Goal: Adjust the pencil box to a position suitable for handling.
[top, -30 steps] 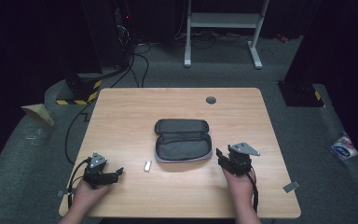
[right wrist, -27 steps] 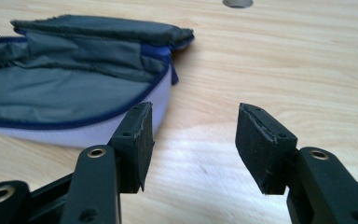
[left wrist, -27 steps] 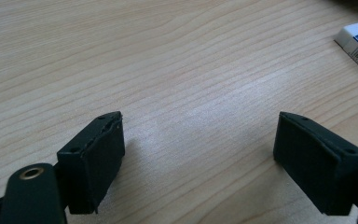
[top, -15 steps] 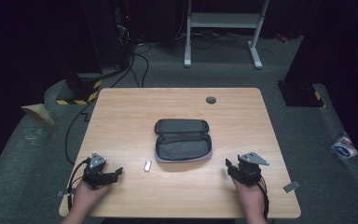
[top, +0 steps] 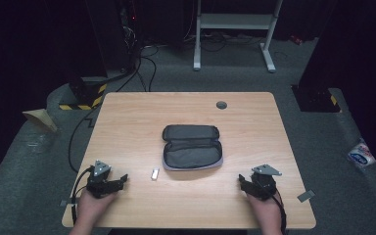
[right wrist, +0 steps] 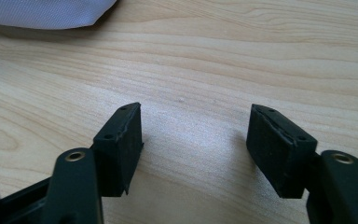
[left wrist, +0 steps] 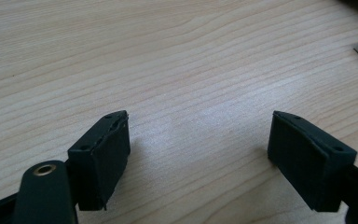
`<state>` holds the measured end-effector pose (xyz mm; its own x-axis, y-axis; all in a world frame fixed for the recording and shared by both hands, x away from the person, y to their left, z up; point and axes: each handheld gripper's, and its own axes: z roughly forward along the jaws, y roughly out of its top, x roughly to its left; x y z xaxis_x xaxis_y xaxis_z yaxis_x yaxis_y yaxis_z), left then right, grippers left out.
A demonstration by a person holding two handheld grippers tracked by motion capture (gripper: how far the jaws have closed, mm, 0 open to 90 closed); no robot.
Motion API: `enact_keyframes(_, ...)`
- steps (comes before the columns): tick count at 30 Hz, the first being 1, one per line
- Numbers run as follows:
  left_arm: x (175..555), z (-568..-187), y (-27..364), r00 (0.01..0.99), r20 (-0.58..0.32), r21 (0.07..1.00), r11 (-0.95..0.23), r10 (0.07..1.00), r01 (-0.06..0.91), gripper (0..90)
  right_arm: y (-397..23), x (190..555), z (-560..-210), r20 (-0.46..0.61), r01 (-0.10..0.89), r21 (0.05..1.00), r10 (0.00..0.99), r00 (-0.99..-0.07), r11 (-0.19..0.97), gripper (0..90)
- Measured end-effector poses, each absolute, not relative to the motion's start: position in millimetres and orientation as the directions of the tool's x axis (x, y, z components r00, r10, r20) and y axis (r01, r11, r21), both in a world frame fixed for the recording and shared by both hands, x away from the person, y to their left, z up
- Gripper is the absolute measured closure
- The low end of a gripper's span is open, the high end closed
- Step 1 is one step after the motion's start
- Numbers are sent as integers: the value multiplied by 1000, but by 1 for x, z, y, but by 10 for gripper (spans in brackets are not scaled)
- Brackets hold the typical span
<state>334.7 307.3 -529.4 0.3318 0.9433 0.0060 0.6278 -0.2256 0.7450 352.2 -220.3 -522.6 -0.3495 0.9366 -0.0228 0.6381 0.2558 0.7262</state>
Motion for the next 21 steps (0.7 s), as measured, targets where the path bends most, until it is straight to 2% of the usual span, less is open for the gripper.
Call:
enact_keyframes(5, 337, -529, 305, 316, 9, 745, -217, 949, 630, 230, -220, 352, -523, -21, 640, 728, 940, -341, 248, 320)
enact_keyframes(7, 336, -528, 305, 331, 33, 746, -244, 943, 619, 263, -220, 352, -523, -20, 640, 728, 940, -339, 247, 320)
enact_keyframes(11, 334, -526, 305, 329, 52, 742, -257, 943, 619, 266, -220, 352, -523, -17, 642, 727, 941, -337, 243, 319)
enact_keyframes(14, 334, -524, 303, 335, 22, 753, -236, 942, 615, 266, -220, 352, -523, -17, 642, 727, 942, -337, 243, 319)
enact_keyframes(21, 331, -520, 294, 356, 18, 758, -245, 934, 605, 264, -220, 352, -523, -17, 642, 727, 941, -337, 243, 319)
